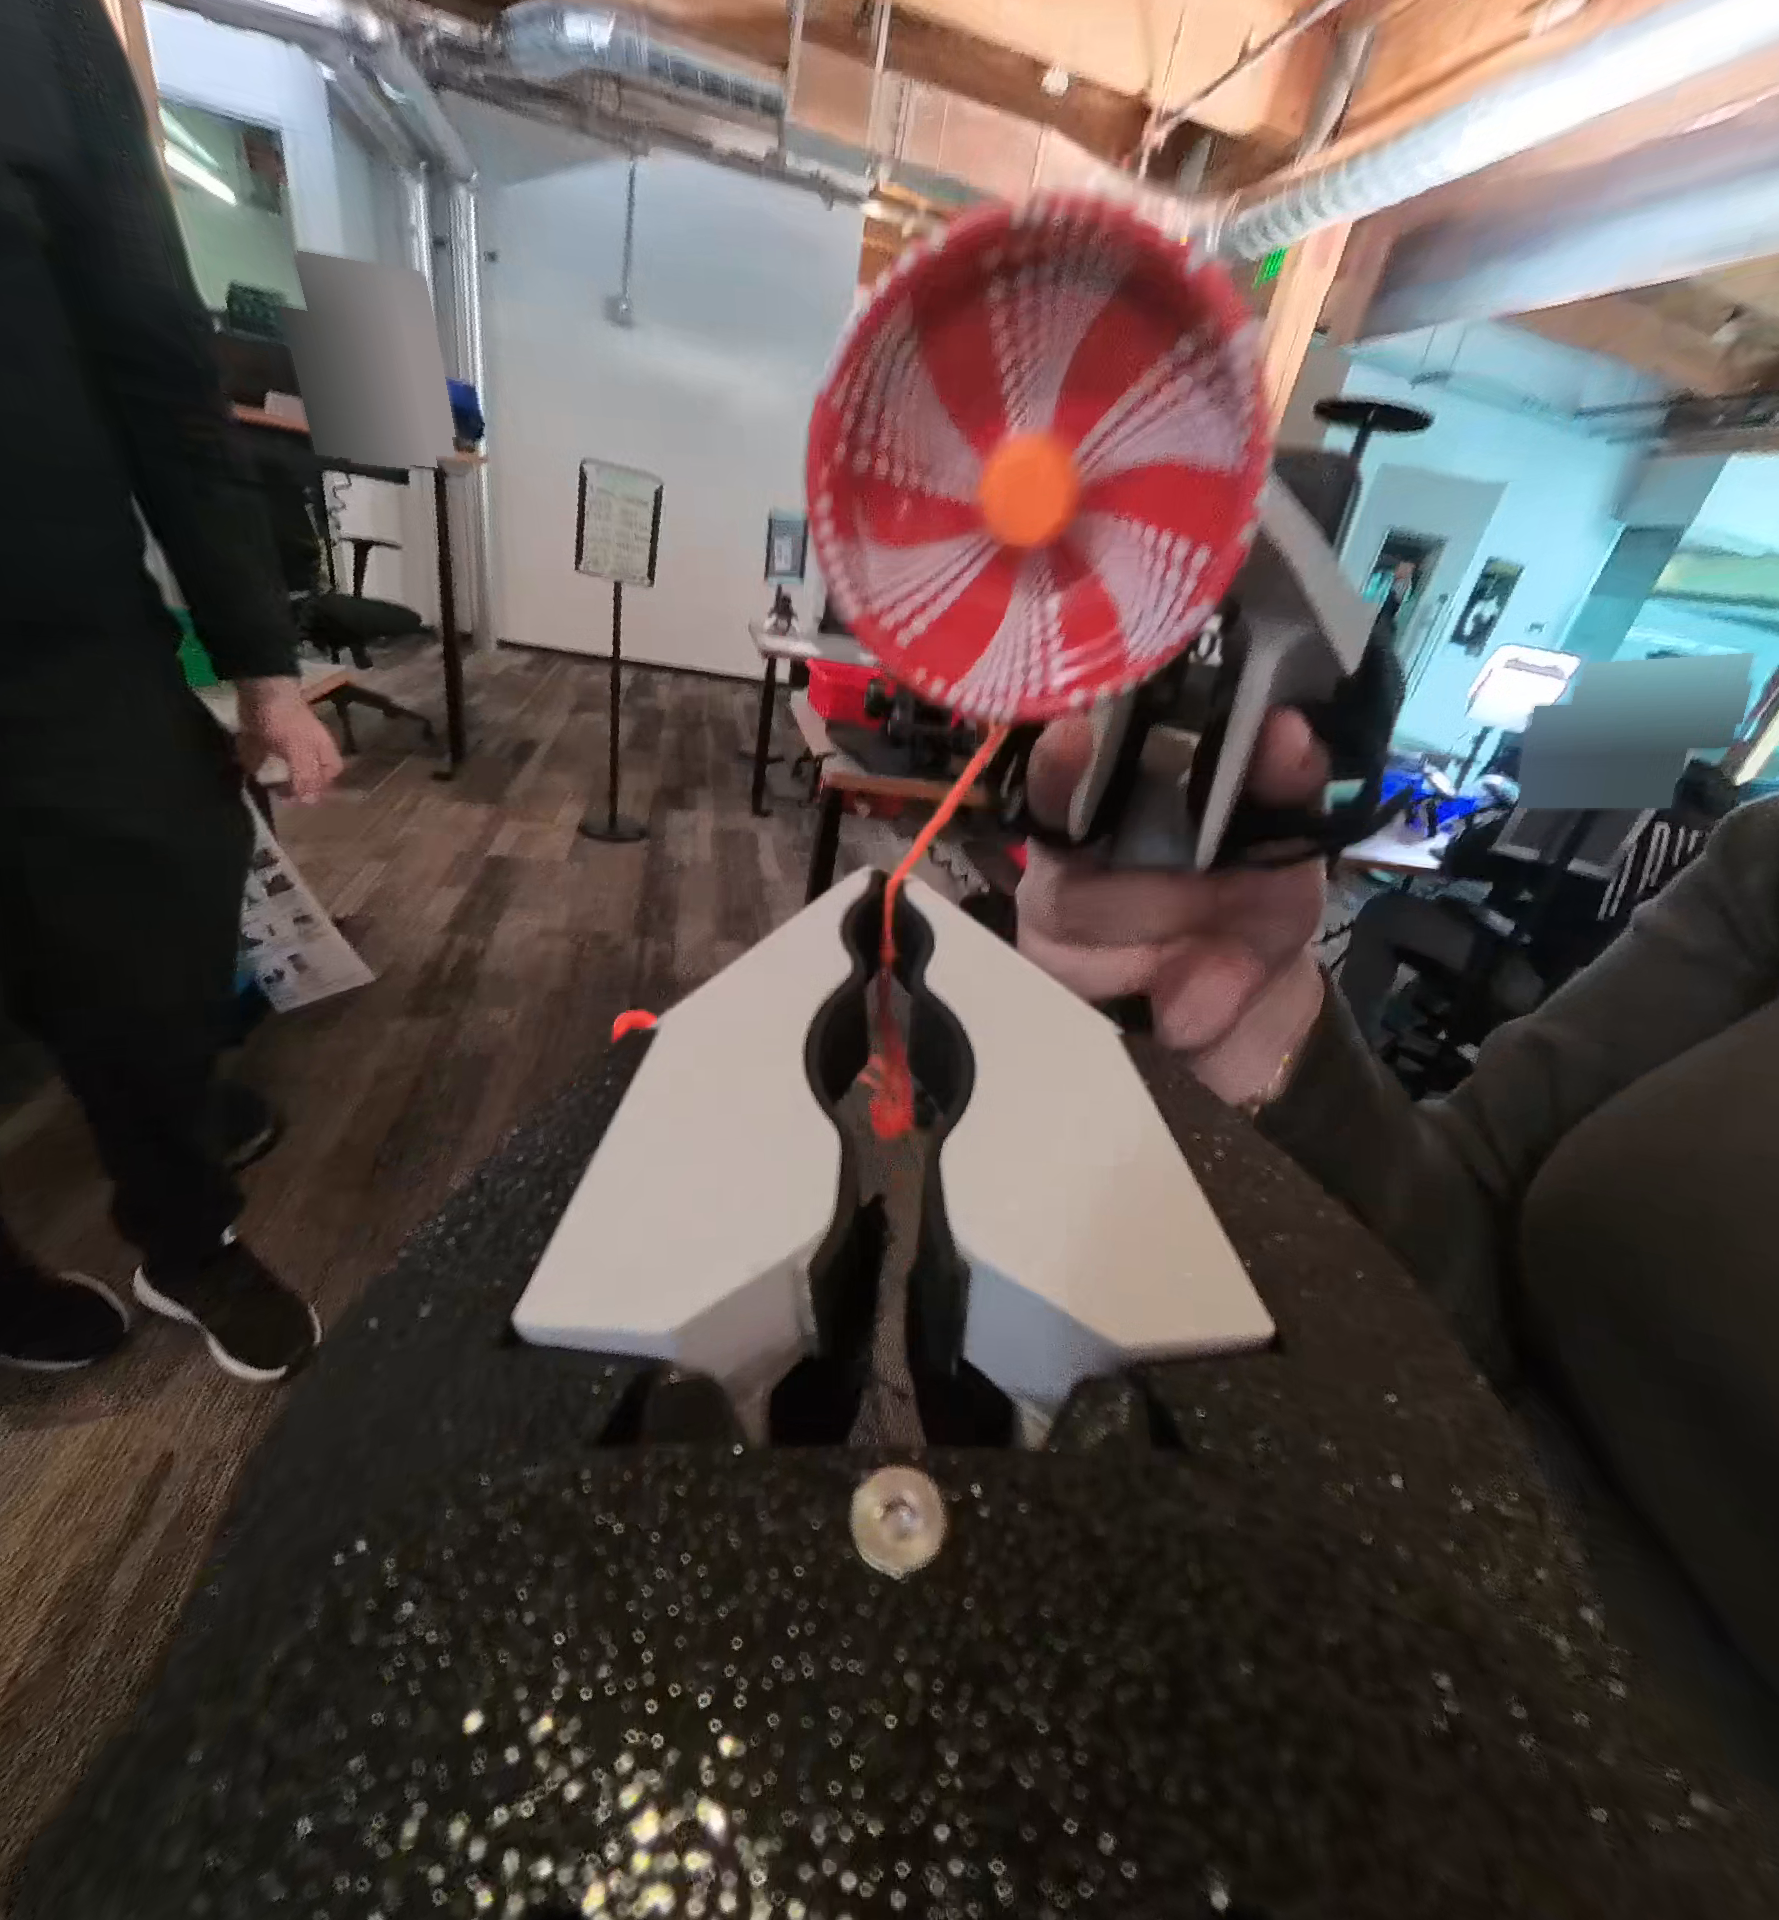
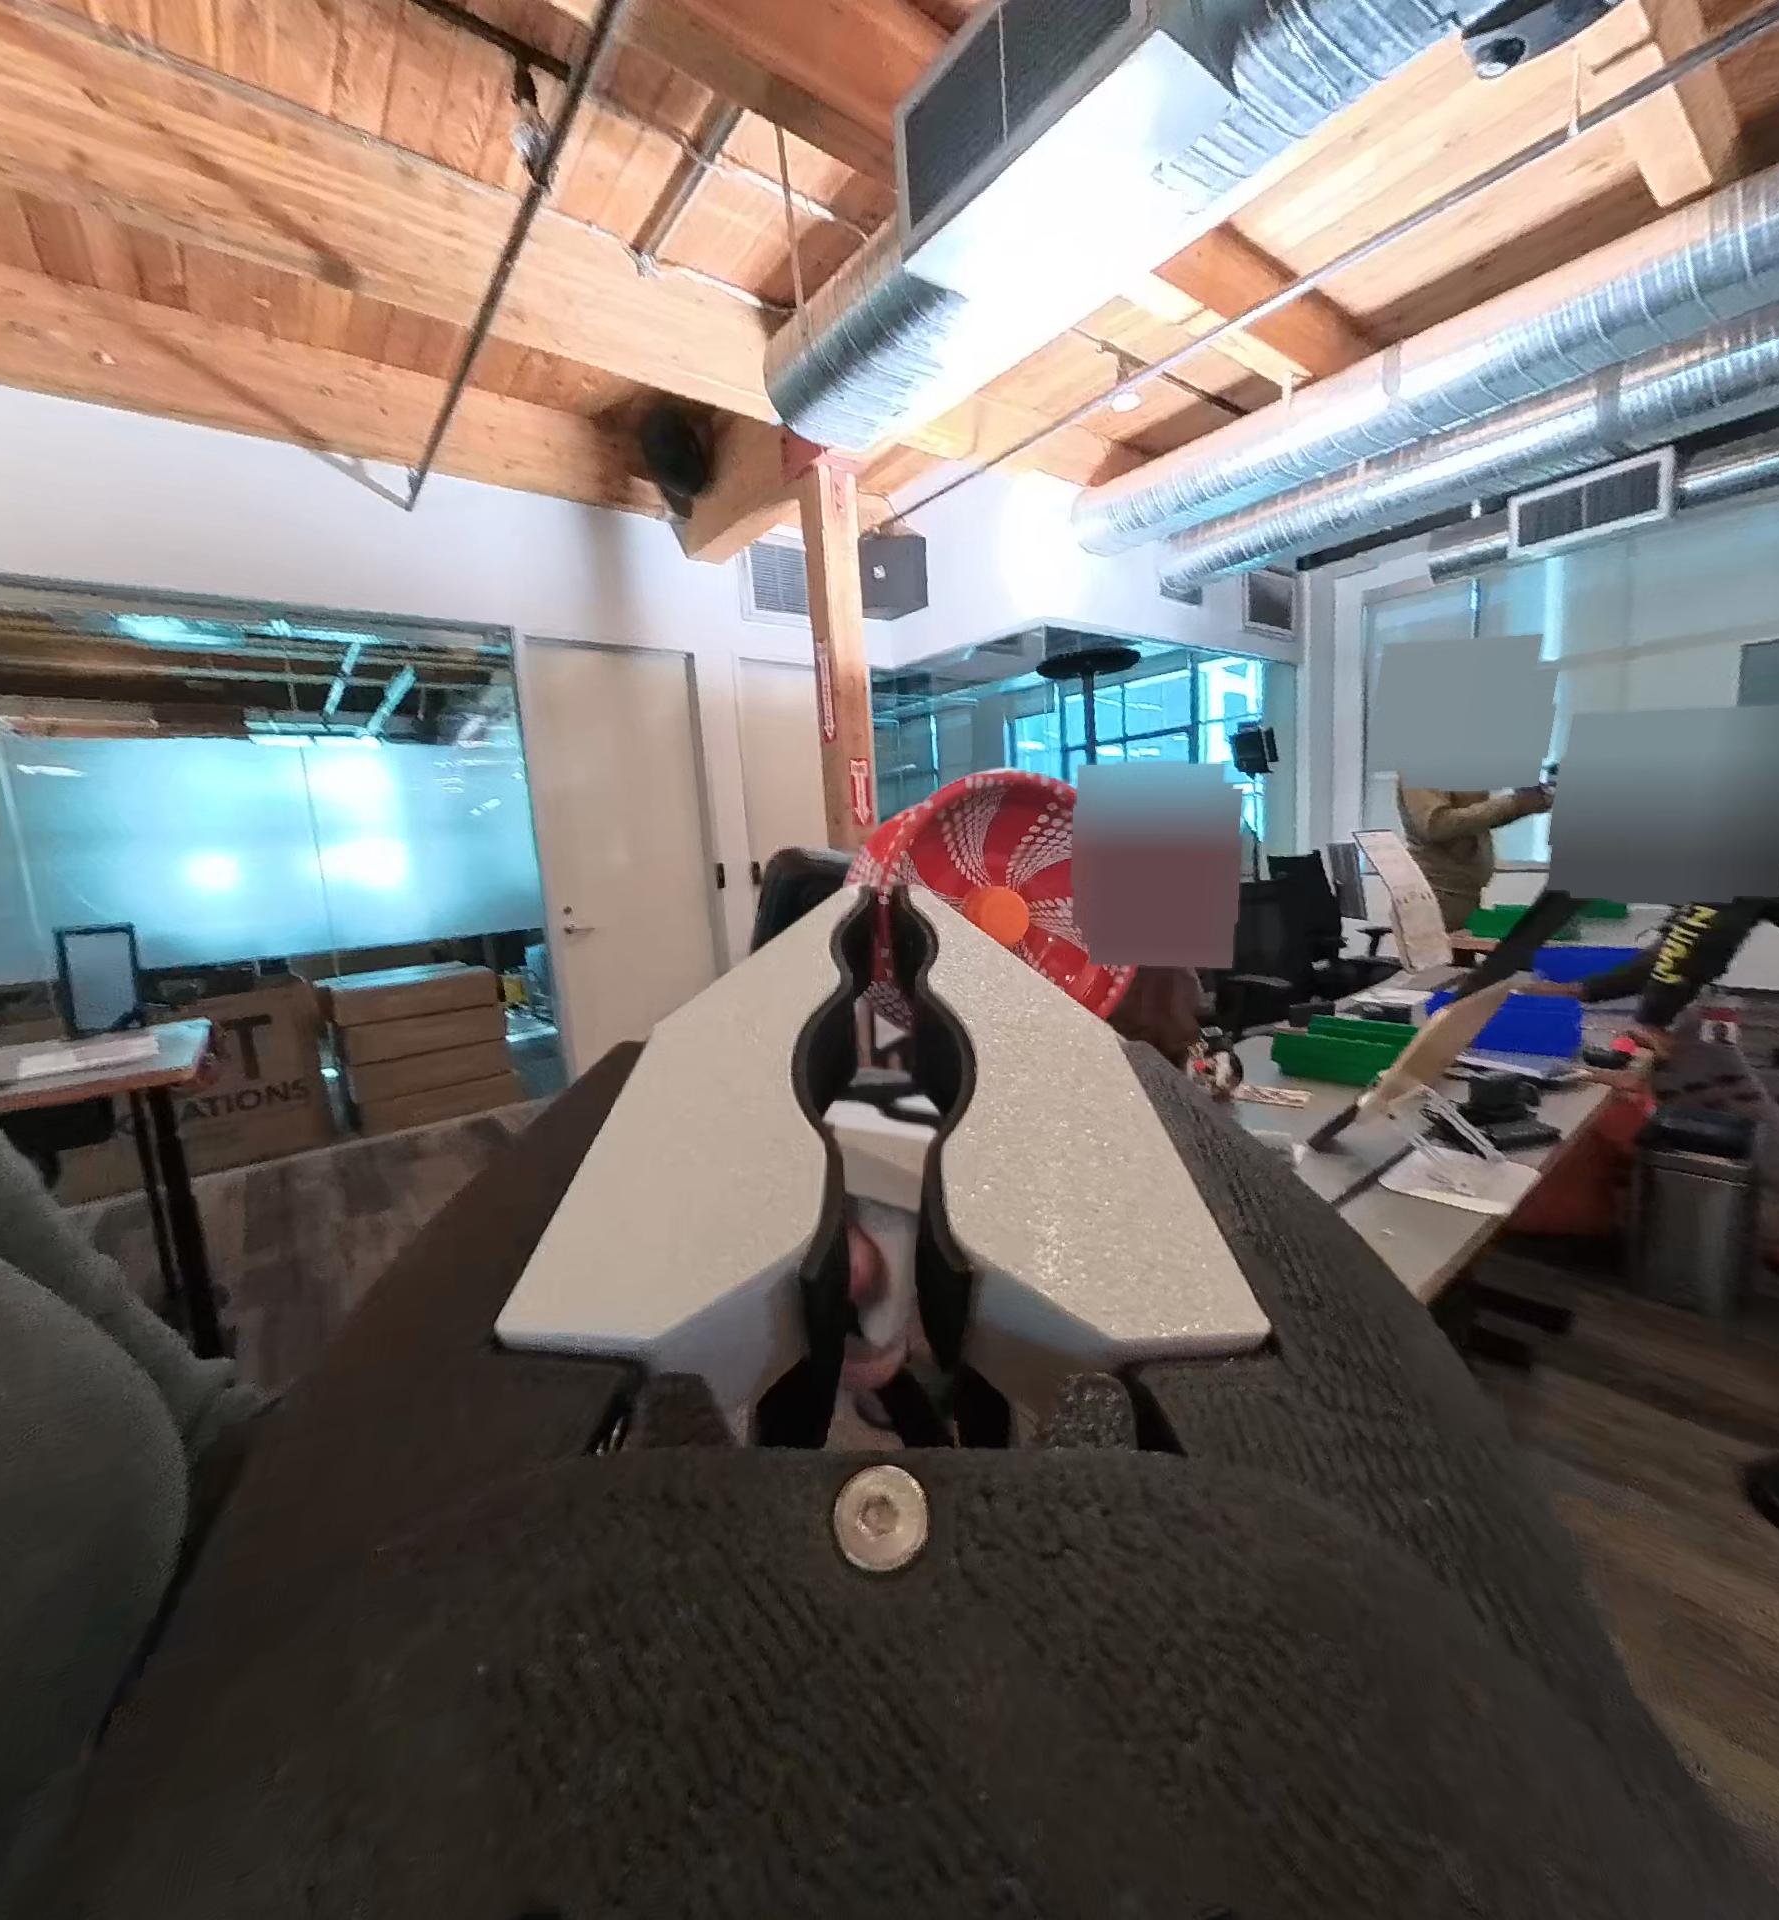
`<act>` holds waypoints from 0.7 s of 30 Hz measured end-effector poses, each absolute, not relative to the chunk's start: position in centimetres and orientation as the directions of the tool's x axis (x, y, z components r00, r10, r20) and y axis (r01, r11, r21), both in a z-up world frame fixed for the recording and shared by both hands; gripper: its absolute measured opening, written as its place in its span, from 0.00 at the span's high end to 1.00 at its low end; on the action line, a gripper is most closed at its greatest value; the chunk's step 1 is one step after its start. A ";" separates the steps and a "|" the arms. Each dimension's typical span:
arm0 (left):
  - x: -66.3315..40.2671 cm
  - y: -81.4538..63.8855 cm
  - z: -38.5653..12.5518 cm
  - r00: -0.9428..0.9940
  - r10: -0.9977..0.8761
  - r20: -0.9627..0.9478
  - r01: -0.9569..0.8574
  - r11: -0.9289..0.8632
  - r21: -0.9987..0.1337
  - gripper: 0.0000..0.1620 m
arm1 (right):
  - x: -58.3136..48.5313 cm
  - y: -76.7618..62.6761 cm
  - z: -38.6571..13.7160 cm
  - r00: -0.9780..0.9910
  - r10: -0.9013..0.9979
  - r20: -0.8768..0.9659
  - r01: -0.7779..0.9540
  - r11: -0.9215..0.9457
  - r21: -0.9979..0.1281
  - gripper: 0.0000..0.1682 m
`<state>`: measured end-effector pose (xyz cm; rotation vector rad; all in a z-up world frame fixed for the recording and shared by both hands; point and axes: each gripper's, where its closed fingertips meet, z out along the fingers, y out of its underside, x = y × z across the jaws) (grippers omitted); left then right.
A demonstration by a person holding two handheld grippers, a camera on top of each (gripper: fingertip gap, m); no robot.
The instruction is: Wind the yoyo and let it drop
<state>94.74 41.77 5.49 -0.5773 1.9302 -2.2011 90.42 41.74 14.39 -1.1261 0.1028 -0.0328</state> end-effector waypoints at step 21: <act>95.4 41.5 -1.8 -0.868 -0.330 0.372 -0.384 -0.032 -0.923 1.00 | 93.4 37.8 15.4 0.980 -0.147 -0.131 -0.027 0.558 -0.830 1.00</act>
